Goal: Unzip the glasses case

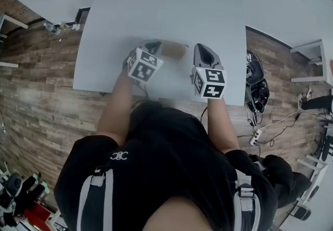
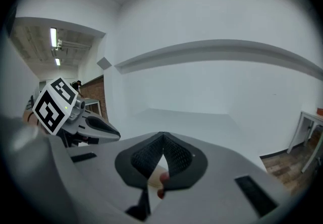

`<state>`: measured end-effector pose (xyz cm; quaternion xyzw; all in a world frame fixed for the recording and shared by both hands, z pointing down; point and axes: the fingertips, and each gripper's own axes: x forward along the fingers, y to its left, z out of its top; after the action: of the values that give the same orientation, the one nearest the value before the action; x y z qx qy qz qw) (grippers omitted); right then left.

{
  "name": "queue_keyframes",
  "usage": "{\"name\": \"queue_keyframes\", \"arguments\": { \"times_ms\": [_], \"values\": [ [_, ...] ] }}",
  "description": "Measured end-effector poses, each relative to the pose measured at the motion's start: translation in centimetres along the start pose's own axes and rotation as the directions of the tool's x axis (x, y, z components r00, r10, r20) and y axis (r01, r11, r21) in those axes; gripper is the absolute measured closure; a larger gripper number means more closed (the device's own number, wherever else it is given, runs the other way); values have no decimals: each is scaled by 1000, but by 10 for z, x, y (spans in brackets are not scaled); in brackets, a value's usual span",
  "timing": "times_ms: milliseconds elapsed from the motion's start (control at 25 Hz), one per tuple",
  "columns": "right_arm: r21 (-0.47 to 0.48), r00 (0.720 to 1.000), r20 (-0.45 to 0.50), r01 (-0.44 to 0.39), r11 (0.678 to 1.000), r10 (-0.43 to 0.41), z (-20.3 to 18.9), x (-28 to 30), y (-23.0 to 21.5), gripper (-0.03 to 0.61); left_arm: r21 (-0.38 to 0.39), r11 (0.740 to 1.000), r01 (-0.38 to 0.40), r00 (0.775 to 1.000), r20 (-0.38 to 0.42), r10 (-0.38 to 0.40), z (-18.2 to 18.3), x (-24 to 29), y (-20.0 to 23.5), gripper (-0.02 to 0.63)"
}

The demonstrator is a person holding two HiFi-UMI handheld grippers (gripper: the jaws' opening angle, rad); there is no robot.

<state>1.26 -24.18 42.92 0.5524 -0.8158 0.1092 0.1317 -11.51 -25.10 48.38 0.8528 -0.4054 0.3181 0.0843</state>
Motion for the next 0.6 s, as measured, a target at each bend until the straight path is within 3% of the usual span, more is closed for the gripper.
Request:
{"name": "queue_keyframes", "arguments": {
  "times_ms": [200, 440, 600],
  "values": [
    [5, 996, -80, 50, 999, -50, -30, 17, -9, 574, 79, 988, 136, 990, -56, -132, -3, 39, 4, 608],
    [13, 987, -149, 67, 998, -64, -54, 19, -28, 574, 170, 951, 259, 962, -139, -237, -6, 84, -4, 576],
    [32, 983, -172, 72, 997, -65, -59, 26, -45, 574, 250, 902, 351, 926, -234, -295, -12, 114, -7, 543]
  ]
}}
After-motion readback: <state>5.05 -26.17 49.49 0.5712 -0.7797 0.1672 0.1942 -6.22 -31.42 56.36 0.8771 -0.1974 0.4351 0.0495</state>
